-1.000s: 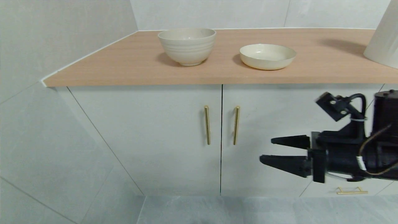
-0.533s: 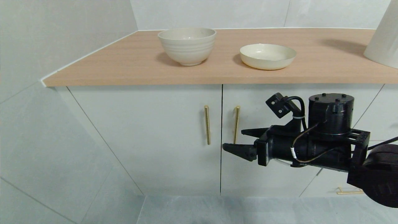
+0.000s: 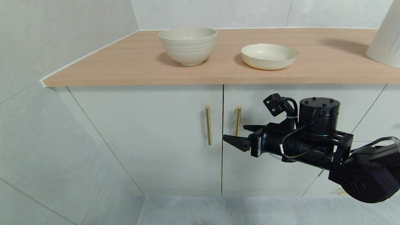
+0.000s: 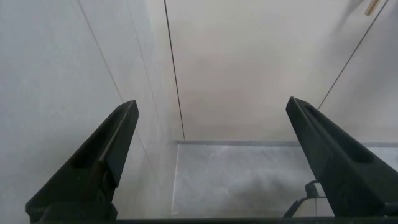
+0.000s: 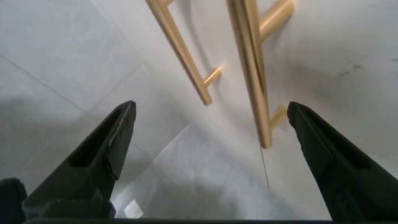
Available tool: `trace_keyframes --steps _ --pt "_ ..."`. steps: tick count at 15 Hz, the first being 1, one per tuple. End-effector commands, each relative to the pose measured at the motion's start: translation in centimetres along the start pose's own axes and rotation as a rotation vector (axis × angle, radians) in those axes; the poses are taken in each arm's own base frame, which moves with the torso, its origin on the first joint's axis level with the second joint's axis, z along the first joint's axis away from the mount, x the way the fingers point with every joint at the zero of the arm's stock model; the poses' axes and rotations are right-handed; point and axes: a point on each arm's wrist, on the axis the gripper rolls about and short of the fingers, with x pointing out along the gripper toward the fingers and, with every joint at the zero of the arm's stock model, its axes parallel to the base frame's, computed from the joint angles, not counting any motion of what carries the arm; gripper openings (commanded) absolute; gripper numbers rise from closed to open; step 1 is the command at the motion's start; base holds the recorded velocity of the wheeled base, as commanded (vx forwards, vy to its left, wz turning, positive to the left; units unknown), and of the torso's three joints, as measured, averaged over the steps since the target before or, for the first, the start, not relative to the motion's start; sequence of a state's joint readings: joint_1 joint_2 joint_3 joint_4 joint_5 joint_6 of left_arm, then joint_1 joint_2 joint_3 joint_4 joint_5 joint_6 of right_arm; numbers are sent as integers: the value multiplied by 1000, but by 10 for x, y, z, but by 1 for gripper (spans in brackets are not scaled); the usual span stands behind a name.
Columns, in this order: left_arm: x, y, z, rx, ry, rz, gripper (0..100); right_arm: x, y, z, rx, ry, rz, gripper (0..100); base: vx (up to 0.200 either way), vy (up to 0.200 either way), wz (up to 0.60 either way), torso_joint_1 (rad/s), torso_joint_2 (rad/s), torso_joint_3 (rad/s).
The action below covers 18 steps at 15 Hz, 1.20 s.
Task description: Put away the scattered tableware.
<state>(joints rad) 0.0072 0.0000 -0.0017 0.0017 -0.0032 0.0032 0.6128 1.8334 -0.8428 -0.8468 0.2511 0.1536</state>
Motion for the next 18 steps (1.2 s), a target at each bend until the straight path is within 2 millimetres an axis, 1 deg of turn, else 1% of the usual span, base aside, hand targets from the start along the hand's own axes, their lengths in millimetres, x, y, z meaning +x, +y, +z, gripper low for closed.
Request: trace_keyframes --steps 1,2,4,6,8,16,17,18 --pt "0 0 0 0 0 1 100 4 -3 -3 14 -4 -6 100 0 0 0 0 0 0" --pt "0 0 0 0 0 1 100 6 -3 -3 36 -9 -2 100 0 0 0 0 0 0" --pt "0 0 0 0 0 1 100 16 -6 -7 57 -42 1 100 0 0 0 0 0 0" --pt "0 0 0 0 0 1 100 22 -4 -10 94 -72 15 100 0 0 0 0 0 0" --pt "0 0 0 0 0 1 100 22 0 -9 139 -76 35 100 0 0 0 0 0 0" --pt "0 0 0 0 0 1 100 20 7 -10 175 -65 59 100 0 0 0 0 0 0" --pt "0 0 0 0 0 1 100 18 11 -10 175 -58 83 100 0 0 0 0 0 0" --pt "0 0 0 0 0 1 100 11 15 -11 201 -36 140 100 0 0 0 0 0 0"
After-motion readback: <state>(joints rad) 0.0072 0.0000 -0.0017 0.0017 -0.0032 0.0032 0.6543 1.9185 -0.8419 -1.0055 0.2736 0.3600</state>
